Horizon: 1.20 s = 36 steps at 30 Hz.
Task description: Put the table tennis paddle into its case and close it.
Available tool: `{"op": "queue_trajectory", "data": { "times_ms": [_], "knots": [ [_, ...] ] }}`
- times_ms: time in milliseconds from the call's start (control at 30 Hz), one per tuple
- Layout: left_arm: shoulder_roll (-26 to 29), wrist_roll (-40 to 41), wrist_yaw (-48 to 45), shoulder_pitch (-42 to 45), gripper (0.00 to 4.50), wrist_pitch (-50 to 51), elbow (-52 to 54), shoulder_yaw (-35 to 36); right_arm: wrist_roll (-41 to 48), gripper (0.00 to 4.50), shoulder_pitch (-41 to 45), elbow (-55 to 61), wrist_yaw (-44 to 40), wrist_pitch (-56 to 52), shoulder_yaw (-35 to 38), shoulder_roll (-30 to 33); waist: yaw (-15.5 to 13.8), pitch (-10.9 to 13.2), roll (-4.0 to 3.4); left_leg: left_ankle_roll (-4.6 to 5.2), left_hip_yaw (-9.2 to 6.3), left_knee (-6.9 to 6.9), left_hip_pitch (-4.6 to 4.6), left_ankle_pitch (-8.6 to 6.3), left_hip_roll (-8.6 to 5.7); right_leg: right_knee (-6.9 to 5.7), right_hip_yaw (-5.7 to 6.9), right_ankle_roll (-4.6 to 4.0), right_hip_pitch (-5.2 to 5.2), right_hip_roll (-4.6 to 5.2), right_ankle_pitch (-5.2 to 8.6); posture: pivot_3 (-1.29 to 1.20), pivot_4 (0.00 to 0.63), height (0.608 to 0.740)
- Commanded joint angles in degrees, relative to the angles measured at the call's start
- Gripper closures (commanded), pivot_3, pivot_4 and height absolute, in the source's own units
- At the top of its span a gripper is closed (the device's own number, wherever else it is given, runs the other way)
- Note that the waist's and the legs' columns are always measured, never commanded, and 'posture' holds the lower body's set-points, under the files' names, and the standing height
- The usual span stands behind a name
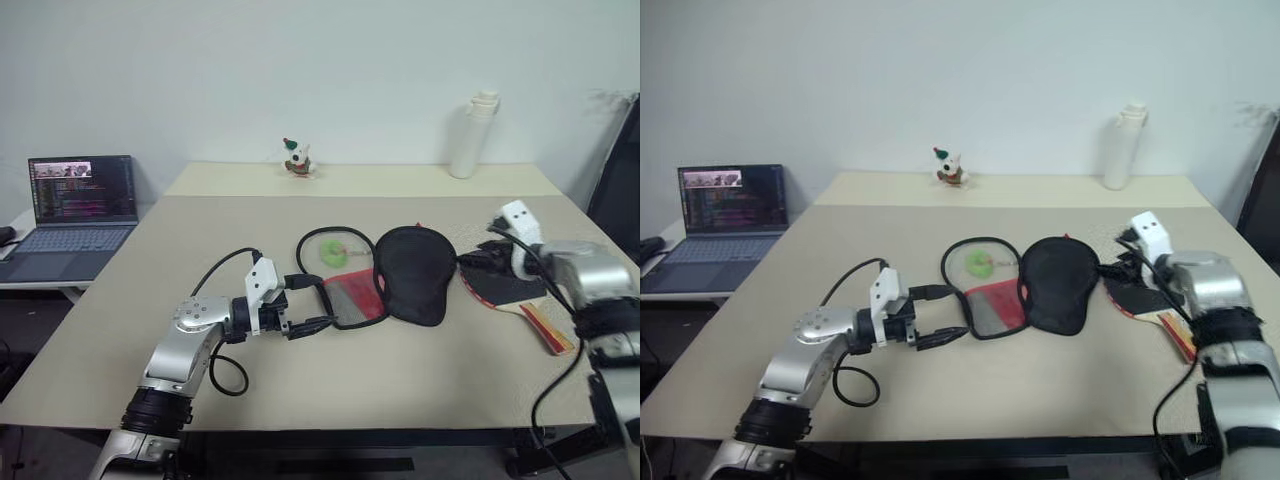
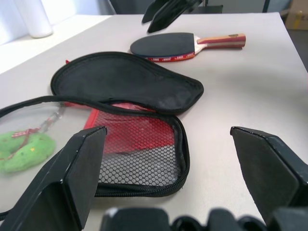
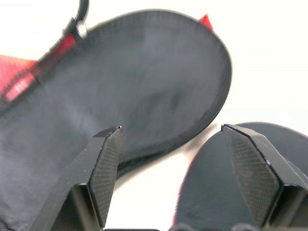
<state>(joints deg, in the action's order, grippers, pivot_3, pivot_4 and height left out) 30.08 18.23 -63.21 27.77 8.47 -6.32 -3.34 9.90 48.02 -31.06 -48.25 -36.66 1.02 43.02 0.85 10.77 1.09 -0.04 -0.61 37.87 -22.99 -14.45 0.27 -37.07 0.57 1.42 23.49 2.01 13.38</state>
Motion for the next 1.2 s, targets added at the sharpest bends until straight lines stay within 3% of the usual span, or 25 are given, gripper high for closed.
{"op": "queue_trajectory", "data": {
  "times_ms": [33, 200, 333, 433, 500, 733, 1167, 1200],
  "knots": [
    [-0.2, 1.1, -0.7, 1.7, 0.0, 0.0, 1.9, 0.0, 1.4, 0.02, -6.5, 7.3, 1.0, -1.9, 4.8, 3.7, -0.4, 0.0, -0.01, 0.0, 0.05, 0.01, 0.01, 0.0, -0.01, -0.01, -0.03, 0.0, 0.0, 0.0, 0.0, 0.0, 0.15, 0.74],
    [-1.0, 1.3, -1.5, 3.8, 0.0, 0.1, 1.1, -0.5, 3.7, 0.02, -16.7, 16.3, 2.4, -6.6, 10.4, 6.2, -0.5, 0.0, -0.02, 0.0, 0.2, 0.08, 0.06, 0.0, -0.02, -0.03, -0.13, 0.01, 0.0, 0.0, 0.01, 0.0, 0.15, 0.74],
    [-1.7, 0.9, -2.2, 5.2, 0.0, -0.4, -0.4, -1.1, 7.0, 0.02, -22.8, 24.3, 6.2, -11.5, 15.8, 4.0, -0.3, 0.0, -0.02, 0.0, 0.29, 0.09, 0.1, 0.01, 0.06, -0.04, -0.19, 0.2, -0.03, -0.08, 0.11, 0.0, 0.15, 0.74],
    [-2.2, 0.8, -2.6, 5.8, 0.0, -0.5, -1.1, -1.4, 10.8, 0.02, -27.2, 32.1, 9.6, -16.7, 19.4, -0.3, -0.4, 0.0, -0.02, 0.0, 0.28, 0.08, 0.12, 0.01, 0.13, -0.04, -0.21, 0.22, -0.02, -0.17, 0.13, 0.0, 0.15, 0.74],
    [-2.4, 0.7, -2.8, 6.1, 0.0, -0.6, -1.5, -1.6, 14.2, 0.02, -29.1, 38.6, 13.4, -21.0, 20.9, -6.4, -0.3, 0.0, -0.02, 0.0, 0.27, 0.09, 0.1, 0.01, 0.2, -0.04, -0.23, 0.21, -0.02, -0.27, 0.12, 0.0, 0.15, 0.74],
    [-1.1, 0.0, -3.5, 7.1, 0.0, -1.4, -3.9, -0.9, 12.6, 0.02, -27.0, 40.8, 24.4, -19.7, 16.7, -18.5, -0.3, 0.0, -0.04, -0.01, 0.26, 0.12, 0.12, 0.01, 0.3, -0.06, -0.25, 0.18, -0.01, -0.41, 0.1, 0.0, 0.15, 0.74],
    [0.7, 0.3, -2.5, 4.6, 0.0, -0.9, -2.2, 0.5, 8.9, 0.02, -25.1, 36.5, 29.6, -13.2, 8.7, -23.9, -0.3, 0.0, -0.05, 0.0, 0.29, 0.08, 0.1, 0.0, 0.31, -0.03, -0.26, -0.06, 0.03, -0.41, -0.03, 0.0, 0.15, 0.74],
    [0.8, 0.4, -2.4, 4.4, 0.0, -0.9, -2.0, 0.5, 8.9, 0.2, -25.2, 36.8, 29.6, -13.0, 8.0, -24.4, -0.2, 0.0, -0.05, 0.0, 0.3, 0.08, 0.12, 0.0, 0.34, -0.04, -0.27, -0.05, 0.03, -0.43, -0.03, 0.0, 0.15, 0.74]
  ]
}}
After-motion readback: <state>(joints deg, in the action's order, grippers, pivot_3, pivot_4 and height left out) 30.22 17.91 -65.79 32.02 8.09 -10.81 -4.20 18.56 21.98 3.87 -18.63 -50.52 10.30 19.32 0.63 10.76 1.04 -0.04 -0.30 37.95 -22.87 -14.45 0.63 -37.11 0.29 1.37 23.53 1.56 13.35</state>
